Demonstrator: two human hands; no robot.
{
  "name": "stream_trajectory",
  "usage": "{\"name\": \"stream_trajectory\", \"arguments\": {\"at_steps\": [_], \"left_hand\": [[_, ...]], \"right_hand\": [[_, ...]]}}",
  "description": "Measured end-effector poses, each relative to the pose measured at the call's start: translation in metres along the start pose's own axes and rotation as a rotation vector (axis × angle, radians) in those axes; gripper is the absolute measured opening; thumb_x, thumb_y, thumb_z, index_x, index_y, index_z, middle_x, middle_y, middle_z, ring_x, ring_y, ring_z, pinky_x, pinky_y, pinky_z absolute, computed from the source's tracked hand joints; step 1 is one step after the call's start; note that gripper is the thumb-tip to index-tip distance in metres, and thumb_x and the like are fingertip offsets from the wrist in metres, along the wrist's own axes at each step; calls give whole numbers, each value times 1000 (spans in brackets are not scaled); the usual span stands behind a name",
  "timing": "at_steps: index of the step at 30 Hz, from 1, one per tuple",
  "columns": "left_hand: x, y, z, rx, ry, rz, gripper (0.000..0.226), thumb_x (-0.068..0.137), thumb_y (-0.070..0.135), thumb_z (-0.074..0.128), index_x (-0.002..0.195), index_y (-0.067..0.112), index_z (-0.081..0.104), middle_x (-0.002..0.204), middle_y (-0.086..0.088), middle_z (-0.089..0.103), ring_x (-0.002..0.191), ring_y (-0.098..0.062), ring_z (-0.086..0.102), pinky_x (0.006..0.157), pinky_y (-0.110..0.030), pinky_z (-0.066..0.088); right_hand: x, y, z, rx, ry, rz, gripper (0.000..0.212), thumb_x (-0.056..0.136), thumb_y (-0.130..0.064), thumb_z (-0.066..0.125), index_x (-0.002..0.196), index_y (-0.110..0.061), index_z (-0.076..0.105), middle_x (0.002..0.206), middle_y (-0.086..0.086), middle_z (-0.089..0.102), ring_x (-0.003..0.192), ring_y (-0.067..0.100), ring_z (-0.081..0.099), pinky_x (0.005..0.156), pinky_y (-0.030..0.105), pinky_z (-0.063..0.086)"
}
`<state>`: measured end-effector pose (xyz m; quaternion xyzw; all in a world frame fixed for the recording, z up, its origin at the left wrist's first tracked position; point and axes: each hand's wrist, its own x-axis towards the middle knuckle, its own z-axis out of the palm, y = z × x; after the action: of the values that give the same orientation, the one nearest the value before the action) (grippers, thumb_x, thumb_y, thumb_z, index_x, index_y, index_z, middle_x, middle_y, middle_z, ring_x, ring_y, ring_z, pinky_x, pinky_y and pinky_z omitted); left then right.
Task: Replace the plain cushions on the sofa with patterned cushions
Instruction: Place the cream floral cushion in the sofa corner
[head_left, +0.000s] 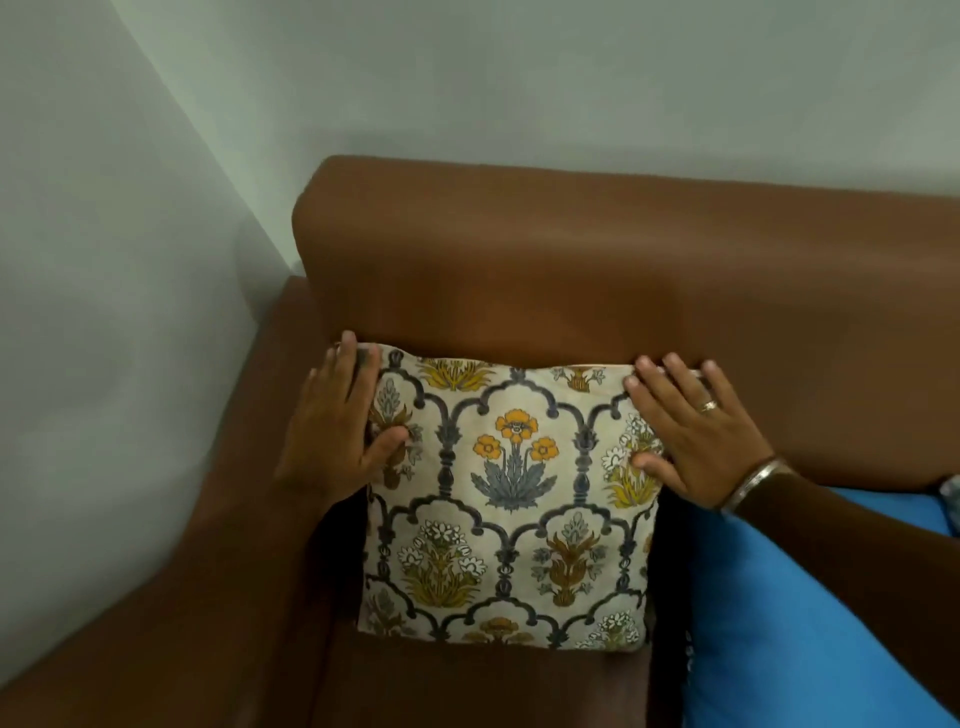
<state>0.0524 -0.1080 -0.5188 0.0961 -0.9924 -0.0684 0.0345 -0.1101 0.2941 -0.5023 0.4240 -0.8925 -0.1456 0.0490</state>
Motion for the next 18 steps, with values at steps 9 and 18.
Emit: {"name": "stream_trajectory", "arguments": {"at_steps": [9,18], "left_hand": [[-43,134,-56,-87,96,87,79,97,56,38,158,14,13,166,-23,12,153,-39,8,123,-57,8],[-147,385,77,-716,-419,-280,79,93,65,43,158,27,19,160,1,36,142,-18,39,113,-34,36]], "right_hand": [[-99,13,-64,340,-6,367,79,93,-59,28,150,-4,30,156,22,34,143,42,33,113,58,25],[-313,86,67,906,-361,888,103,82,-65,52,154,-3,13,160,24,22,147,37,24,119,47,22]]}}
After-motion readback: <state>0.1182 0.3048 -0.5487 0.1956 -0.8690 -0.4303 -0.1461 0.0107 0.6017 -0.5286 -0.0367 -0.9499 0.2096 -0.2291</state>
